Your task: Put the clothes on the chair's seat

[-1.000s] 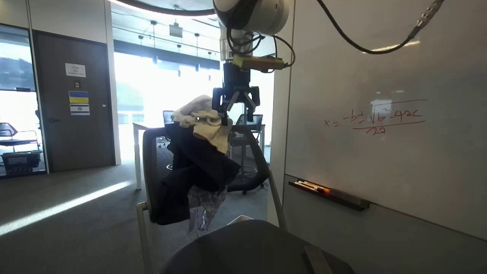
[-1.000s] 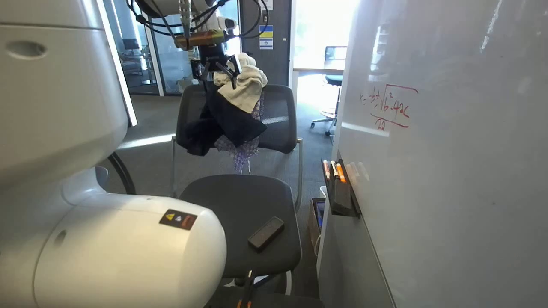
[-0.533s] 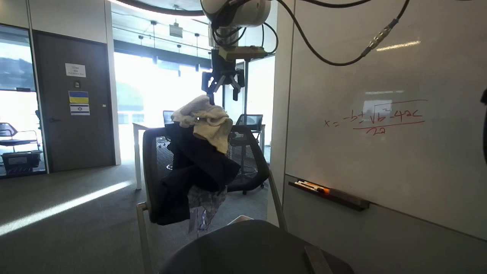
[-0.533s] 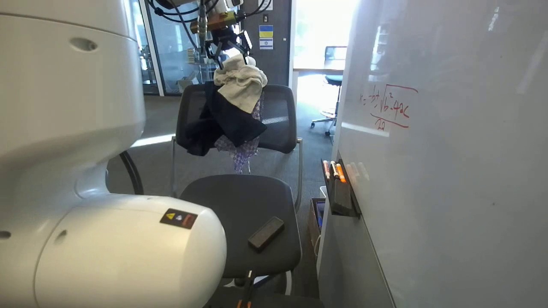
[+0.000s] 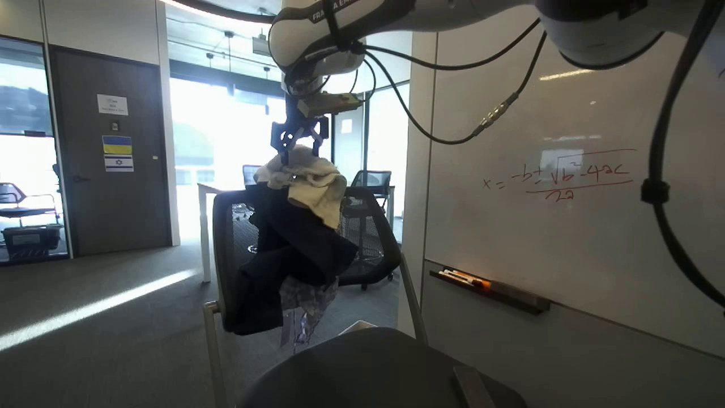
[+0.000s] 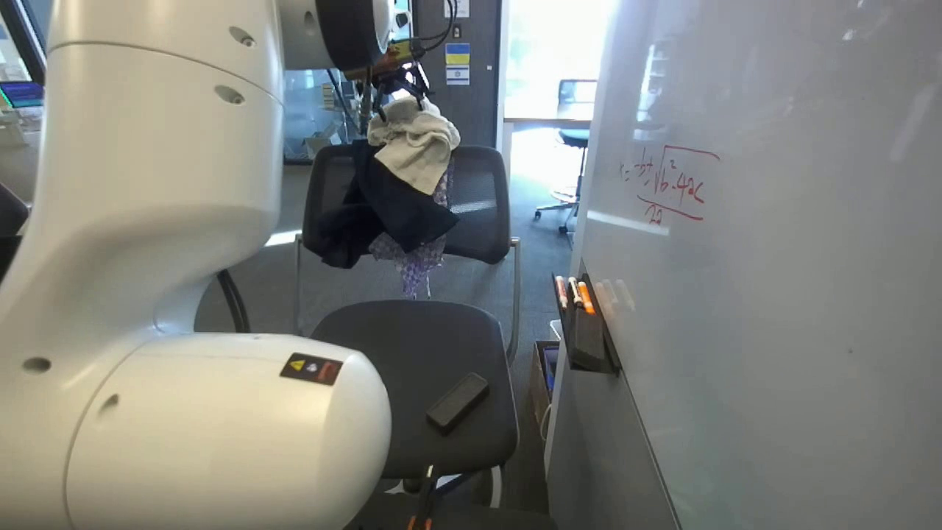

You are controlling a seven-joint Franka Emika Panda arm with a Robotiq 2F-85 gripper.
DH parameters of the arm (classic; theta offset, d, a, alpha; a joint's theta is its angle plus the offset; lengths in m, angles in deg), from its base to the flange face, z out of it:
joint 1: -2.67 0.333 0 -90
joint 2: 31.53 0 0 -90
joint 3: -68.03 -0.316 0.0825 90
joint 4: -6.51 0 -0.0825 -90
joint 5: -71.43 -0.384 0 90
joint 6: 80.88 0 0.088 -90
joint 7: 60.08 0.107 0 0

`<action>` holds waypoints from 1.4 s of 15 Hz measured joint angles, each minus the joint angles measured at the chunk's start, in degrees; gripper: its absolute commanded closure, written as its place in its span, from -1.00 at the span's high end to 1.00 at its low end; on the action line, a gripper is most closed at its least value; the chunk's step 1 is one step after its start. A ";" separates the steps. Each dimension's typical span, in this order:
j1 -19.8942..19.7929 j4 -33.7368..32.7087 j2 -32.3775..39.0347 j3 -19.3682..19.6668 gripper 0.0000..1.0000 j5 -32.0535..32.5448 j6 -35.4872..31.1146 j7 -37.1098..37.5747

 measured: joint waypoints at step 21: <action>0.06 -1.16 4.48 0.48 -0.87 6.03 -3.20 -0.27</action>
